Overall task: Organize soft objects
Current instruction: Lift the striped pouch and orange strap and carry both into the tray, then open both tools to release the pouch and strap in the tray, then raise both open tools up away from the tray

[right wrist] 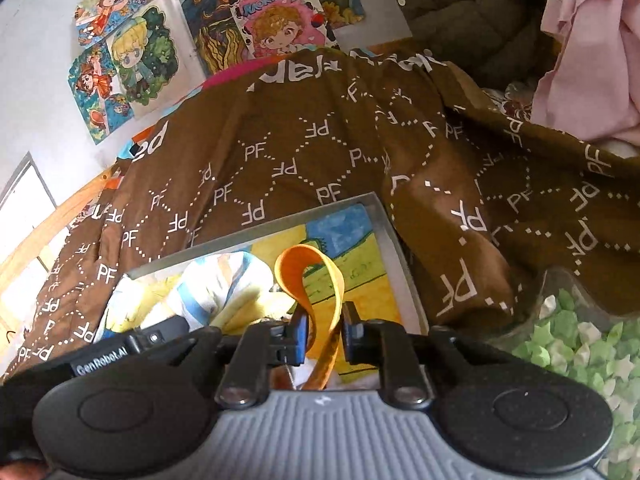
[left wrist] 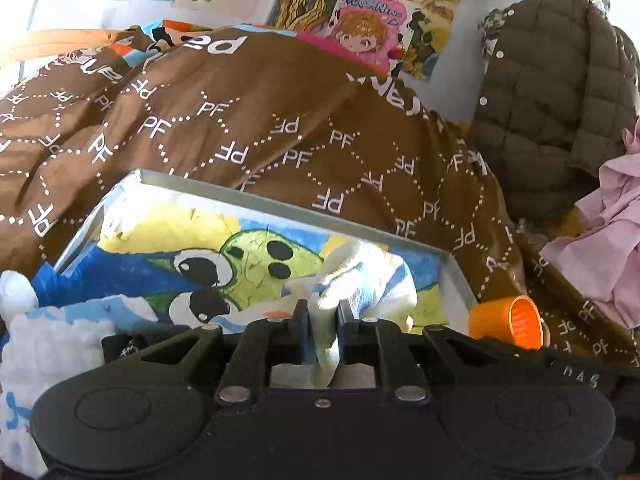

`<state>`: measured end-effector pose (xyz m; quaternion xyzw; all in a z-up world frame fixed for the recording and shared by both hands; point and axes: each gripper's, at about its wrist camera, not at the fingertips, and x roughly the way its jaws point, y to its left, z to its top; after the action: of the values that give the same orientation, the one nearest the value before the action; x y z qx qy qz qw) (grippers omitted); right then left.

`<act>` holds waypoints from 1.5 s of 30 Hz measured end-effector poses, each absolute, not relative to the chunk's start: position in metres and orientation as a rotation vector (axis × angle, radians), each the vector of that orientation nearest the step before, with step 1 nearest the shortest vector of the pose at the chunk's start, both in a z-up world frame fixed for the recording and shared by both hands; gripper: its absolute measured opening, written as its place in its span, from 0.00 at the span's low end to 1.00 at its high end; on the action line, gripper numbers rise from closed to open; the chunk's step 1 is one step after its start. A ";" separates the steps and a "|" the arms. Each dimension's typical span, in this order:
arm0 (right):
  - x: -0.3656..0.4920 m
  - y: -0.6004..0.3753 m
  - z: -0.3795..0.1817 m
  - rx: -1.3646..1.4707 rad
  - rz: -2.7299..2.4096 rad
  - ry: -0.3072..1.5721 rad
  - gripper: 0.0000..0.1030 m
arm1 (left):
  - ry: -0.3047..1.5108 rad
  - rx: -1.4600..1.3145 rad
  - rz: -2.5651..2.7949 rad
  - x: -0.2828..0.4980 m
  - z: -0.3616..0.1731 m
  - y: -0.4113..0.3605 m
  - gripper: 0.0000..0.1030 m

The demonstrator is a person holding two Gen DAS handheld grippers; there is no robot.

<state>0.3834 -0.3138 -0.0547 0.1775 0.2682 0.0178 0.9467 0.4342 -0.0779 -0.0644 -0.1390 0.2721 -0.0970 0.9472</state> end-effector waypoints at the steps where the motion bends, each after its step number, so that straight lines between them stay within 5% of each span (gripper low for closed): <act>1: 0.383 -0.313 -0.055 0.359 0.035 0.546 0.20 | 0.558 -0.280 -0.197 0.434 -0.065 -0.078 0.15; 6: 0.383 -0.313 -0.052 0.342 0.026 0.549 0.26 | 0.580 -0.265 -0.207 0.434 -0.066 -0.080 0.23; 17: 0.383 -0.322 -0.050 0.370 -0.004 0.550 0.42 | 0.574 -0.256 -0.186 0.429 -0.058 -0.076 0.67; 25: 0.371 -0.329 -0.027 0.380 -0.013 0.489 0.66 | 0.533 -0.263 -0.146 0.413 -0.035 -0.067 0.88; 32: 0.342 -0.332 0.006 0.383 0.000 0.401 0.84 | 0.443 -0.255 -0.114 0.379 0.005 -0.056 0.99; 40: 0.284 -0.325 0.054 0.305 0.035 0.267 0.99 | 0.341 -0.234 -0.086 0.320 0.051 -0.051 0.99; 45: 0.239 -0.314 0.078 0.219 0.043 0.169 1.00 | 0.276 -0.251 -0.091 0.274 0.073 -0.045 0.99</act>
<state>0.2395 -0.3144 0.0779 0.1089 0.0844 0.0212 0.9902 0.2741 -0.0455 0.0731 -0.1249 0.1373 -0.0452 0.9816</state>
